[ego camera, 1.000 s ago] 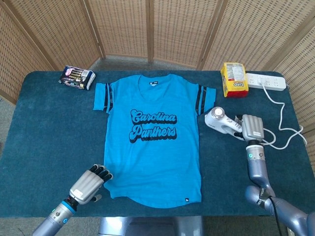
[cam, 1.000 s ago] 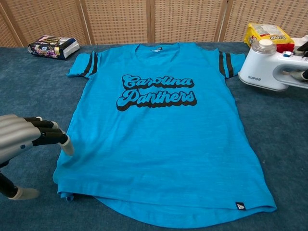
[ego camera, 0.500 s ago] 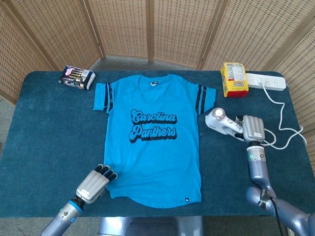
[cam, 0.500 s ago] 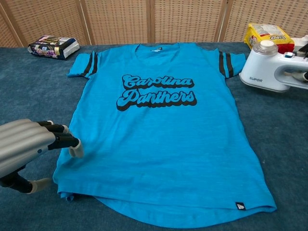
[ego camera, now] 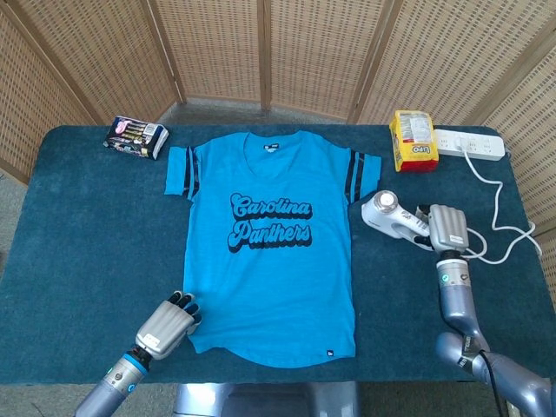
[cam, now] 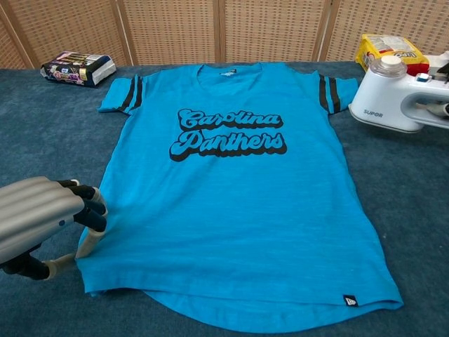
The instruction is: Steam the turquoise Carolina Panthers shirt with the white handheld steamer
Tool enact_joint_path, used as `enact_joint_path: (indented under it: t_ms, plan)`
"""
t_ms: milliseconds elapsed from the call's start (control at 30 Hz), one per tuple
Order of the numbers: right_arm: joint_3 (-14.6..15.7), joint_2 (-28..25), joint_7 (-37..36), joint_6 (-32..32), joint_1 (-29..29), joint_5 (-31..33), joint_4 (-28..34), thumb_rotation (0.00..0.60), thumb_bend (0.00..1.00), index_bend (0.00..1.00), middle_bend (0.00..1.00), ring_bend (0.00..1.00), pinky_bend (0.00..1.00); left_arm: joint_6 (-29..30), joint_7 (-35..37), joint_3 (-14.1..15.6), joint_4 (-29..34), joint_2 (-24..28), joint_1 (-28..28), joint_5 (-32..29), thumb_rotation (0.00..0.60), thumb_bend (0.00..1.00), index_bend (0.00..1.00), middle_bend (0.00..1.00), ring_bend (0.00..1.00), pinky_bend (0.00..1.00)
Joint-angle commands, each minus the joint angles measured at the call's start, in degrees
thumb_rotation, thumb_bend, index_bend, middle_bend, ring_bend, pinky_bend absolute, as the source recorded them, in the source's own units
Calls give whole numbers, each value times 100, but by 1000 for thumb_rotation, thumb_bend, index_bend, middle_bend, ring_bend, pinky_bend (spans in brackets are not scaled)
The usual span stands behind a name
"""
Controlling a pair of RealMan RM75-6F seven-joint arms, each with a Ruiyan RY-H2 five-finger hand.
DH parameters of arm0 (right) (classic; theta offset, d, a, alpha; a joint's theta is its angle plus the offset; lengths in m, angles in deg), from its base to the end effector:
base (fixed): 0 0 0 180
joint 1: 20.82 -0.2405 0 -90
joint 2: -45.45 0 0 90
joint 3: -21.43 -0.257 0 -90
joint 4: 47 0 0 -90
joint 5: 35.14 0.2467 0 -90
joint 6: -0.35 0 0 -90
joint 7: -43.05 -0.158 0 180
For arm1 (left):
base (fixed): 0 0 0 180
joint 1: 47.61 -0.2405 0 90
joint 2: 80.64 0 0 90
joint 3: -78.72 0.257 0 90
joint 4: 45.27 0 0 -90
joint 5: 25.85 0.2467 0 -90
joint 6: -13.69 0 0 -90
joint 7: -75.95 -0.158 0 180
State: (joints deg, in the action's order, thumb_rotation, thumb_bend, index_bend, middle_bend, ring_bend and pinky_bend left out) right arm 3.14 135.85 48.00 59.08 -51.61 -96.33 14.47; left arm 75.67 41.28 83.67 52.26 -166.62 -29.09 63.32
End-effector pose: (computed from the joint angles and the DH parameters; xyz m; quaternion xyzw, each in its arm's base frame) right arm -0.3046 -0.4064 0.0297 0.5541 -0.4479 0.3735 0.5939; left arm -0.1917 0.1818 -0.0727 -0.8253 -0.3015 -0.3026 0.3694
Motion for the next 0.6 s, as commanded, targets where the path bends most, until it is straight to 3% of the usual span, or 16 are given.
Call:
enact_joint_path:
  t_ms: [33,600]
  plan:
    - [-5,-32,-44,18,12,-7,76,600,308,696,724,755,740,67,-7,-11,-5,-8,2,26,600,355,639,449,252,241]
    - [-2,-250,7,86,62,57,628,600,308,696,724,755,740,235,156,-102,88,43,112,99,600,364,639,448,273,248]
